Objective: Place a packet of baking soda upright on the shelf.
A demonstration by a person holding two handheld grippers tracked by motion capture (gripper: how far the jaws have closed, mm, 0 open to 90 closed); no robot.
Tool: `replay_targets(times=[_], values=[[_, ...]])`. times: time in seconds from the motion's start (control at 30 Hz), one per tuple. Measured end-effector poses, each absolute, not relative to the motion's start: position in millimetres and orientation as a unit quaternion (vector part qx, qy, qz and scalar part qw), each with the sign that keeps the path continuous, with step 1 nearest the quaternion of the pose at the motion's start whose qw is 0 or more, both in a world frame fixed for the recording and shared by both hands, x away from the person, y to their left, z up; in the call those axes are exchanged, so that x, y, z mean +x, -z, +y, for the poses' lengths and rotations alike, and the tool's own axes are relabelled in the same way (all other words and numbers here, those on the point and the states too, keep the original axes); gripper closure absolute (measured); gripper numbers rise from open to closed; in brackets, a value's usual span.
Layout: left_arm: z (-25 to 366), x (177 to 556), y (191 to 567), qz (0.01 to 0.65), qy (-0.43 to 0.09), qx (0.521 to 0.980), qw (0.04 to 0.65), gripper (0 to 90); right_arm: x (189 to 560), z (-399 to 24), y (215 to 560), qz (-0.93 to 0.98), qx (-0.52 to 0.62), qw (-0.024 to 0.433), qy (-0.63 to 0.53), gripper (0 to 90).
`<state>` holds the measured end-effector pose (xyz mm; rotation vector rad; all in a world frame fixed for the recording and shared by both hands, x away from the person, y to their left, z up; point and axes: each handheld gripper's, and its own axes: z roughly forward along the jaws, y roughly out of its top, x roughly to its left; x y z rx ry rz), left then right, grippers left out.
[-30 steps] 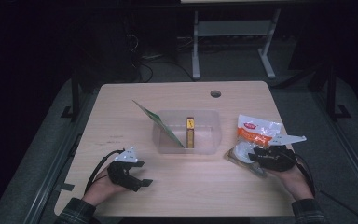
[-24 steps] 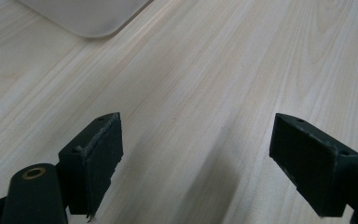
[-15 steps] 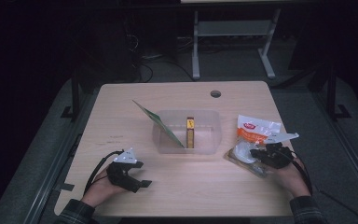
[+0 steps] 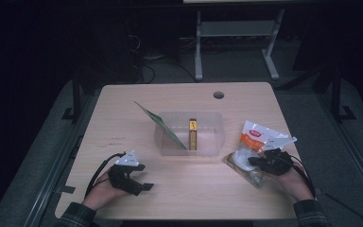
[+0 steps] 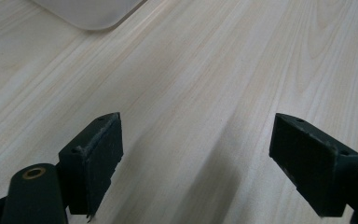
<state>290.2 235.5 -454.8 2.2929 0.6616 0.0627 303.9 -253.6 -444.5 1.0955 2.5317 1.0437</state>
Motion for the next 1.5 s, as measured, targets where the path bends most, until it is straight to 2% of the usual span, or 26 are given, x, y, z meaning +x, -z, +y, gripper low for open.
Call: replay_targets(times=[0.4, 0.53, 0.7, 1.07, 1.5], values=[[235, 291, 455, 0.258, -0.023, 0.893, 0.368, 16.8, 296, -225, 442, 0.881, 0.313, 0.046, -0.351, 90.0], [236, 290, 455, 0.259, -0.023, 0.893, 0.368, 16.8, 300, -224, 436, 0.883, 0.311, 0.068, -0.345, 90.0], [236, 291, 455, 0.255, -0.026, 0.894, 0.367, 16.8, 303, -224, 441, 0.891, 0.305, 0.073, -0.328, 90.0], [235, 291, 455, 0.253, -0.026, 0.895, 0.366, 16.9, 299, -215, 443, 0.89, 0.291, 0.049, -0.348, 90.0], [235, 291, 455, 0.254, -0.026, 0.895, 0.367, 16.9, 288, -182, 441, 0.903, 0.251, 0.037, -0.346, 90.0]])
